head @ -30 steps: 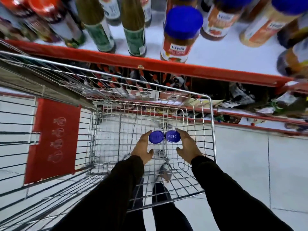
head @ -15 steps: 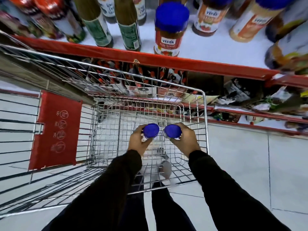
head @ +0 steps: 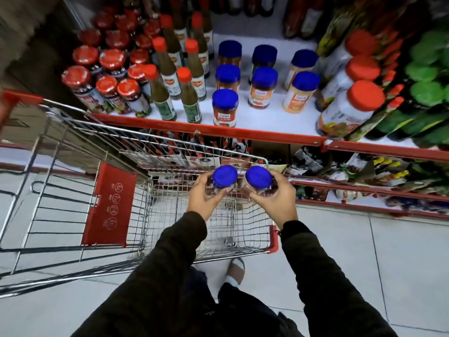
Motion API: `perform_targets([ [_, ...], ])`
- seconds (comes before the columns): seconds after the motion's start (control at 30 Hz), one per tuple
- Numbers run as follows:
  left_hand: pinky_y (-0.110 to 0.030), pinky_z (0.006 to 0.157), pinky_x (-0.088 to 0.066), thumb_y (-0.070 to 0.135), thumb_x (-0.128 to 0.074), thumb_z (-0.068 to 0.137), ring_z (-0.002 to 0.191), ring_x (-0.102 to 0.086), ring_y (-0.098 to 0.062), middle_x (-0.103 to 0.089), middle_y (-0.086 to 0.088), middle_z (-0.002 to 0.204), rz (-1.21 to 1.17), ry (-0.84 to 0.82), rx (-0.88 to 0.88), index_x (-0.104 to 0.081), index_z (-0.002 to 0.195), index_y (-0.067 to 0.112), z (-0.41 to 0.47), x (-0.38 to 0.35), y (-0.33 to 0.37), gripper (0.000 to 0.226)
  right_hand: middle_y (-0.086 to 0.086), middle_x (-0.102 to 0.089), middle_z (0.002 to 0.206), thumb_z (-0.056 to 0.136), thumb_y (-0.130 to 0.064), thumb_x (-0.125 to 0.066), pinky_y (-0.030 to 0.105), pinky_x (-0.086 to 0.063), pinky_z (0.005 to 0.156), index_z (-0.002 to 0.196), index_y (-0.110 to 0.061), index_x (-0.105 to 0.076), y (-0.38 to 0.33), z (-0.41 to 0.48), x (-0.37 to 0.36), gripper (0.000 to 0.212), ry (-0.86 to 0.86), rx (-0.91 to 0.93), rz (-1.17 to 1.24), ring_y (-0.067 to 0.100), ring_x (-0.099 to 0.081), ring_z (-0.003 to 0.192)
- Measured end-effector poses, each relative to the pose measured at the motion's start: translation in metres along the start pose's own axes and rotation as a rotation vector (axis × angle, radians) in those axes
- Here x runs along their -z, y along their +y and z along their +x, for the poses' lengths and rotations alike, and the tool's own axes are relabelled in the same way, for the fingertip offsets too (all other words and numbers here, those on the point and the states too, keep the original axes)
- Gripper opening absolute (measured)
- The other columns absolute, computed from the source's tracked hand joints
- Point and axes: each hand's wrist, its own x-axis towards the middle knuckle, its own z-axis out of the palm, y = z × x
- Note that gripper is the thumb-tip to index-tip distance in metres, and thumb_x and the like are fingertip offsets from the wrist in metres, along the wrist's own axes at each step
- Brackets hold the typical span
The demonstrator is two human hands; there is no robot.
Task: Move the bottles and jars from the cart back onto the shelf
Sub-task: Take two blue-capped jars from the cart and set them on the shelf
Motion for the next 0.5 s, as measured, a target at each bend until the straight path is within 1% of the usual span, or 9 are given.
perform_targets([
  [0.03, -0.046, 0.110, -0.046, 0.022, -0.079, 0.083, 0.126, -0.056, -0.025, -0.061, -0.009, 0.134, -0.005, 0.009, -0.022, -0.052, 0.137, 0.010, 0.002, -0.001, 0.012, 0.062, -0.013, -0.067, 0.100, 0.062, -0.048, -0.090, 0.000, -0.038, 0.089, 0.113, -0.031, -0.063, -0.005, 0.005, 0.009, 0.060, 0.030, 0.014, 0.010, -0.006, -0.059, 0.091],
  [0.07, -0.044, 0.110, -0.046, 0.022, -0.079, 0.083, 0.126, -0.056, -0.024, -0.060, -0.007, 0.135, -0.006, 0.021, -0.047, -0.051, 0.137, 0.010, 0.005, -0.003, 0.025, 0.062, -0.009, -0.070, 0.102, 0.063, -0.042, -0.093, -0.003, -0.037, 0.087, 0.113, -0.028, -0.065, -0.010, 0.011, 0.018, 0.059, 0.057, 0.019, 0.021, -0.007, -0.061, 0.091],
  [0.1, -0.040, 0.111, -0.045, 0.023, -0.079, 0.083, 0.124, -0.055, -0.020, -0.060, -0.005, 0.134, -0.011, 0.033, -0.072, -0.051, 0.137, 0.011, 0.008, -0.005, 0.036, 0.061, -0.004, -0.072, 0.106, 0.064, -0.036, -0.094, -0.002, -0.040, 0.088, 0.115, -0.023, -0.066, -0.014, 0.017, 0.025, 0.060, 0.080, 0.020, 0.034, -0.006, -0.063, 0.094],
  [0.17, -0.029, 0.110, -0.041, 0.024, -0.078, 0.084, 0.122, -0.053, -0.012, -0.059, -0.003, 0.133, -0.038, 0.050, -0.137, -0.051, 0.137, 0.012, 0.016, -0.011, 0.062, 0.061, 0.003, -0.073, 0.113, 0.064, -0.029, -0.093, 0.009, -0.048, 0.095, 0.120, -0.017, -0.066, -0.023, 0.030, 0.042, 0.063, 0.145, 0.035, 0.064, 0.011, -0.068, 0.103],
  [0.2, -0.025, 0.108, -0.040, 0.024, -0.077, 0.084, 0.122, -0.052, -0.010, -0.058, -0.003, 0.134, -0.056, 0.051, -0.163, -0.051, 0.138, 0.013, 0.021, -0.015, 0.075, 0.061, 0.005, -0.073, 0.115, 0.064, -0.029, -0.093, 0.018, -0.051, 0.098, 0.121, -0.015, -0.066, -0.028, 0.037, 0.050, 0.064, 0.182, 0.046, 0.075, 0.018, -0.069, 0.105],
  [0.23, -0.025, 0.108, -0.040, 0.024, -0.077, 0.085, 0.123, -0.051, -0.010, -0.057, -0.003, 0.135, -0.074, 0.051, -0.183, -0.050, 0.139, 0.013, 0.028, -0.019, 0.088, 0.061, 0.005, -0.073, 0.114, 0.063, -0.033, -0.092, 0.026, -0.054, 0.099, 0.120, -0.016, -0.066, -0.033, 0.045, 0.058, 0.064, 0.223, 0.059, 0.087, 0.020, -0.069, 0.105],
  [0.33, -0.035, 0.110, -0.044, 0.026, -0.077, 0.085, 0.123, -0.053, -0.014, -0.056, 0.001, 0.134, -0.109, 0.099, -0.219, -0.051, 0.139, 0.012, 0.050, -0.033, 0.123, 0.062, 0.003, -0.075, 0.111, 0.064, -0.046, -0.089, 0.036, -0.056, 0.098, 0.116, -0.020, -0.068, -0.042, 0.069, 0.077, 0.061, 0.318, 0.079, 0.114, 0.019, -0.070, 0.102],
  [0.4, -0.041, 0.110, -0.047, 0.024, -0.078, 0.084, 0.122, -0.054, -0.015, -0.055, 0.003, 0.129, -0.134, 0.129, -0.236, -0.051, 0.139, 0.011, 0.068, -0.042, 0.140, 0.062, 0.006, -0.075, 0.113, 0.066, -0.044, -0.091, 0.042, -0.055, 0.100, 0.118, -0.016, -0.069, -0.044, 0.088, 0.087, 0.063, 0.345, 0.068, 0.104, 0.022, -0.070, 0.106],
  [0.5, -0.045, 0.108, -0.049, 0.020, -0.078, 0.084, 0.120, -0.052, -0.014, -0.055, -0.006, 0.132, -0.136, 0.146, -0.223, -0.051, 0.139, 0.010, 0.095, -0.055, 0.154, 0.062, 0.008, -0.076, 0.111, 0.068, -0.039, -0.092, 0.048, -0.056, 0.098, 0.119, -0.013, -0.068, -0.042, 0.115, 0.095, 0.063, 0.366, 0.059, 0.080, 0.026, -0.071, 0.104],
])
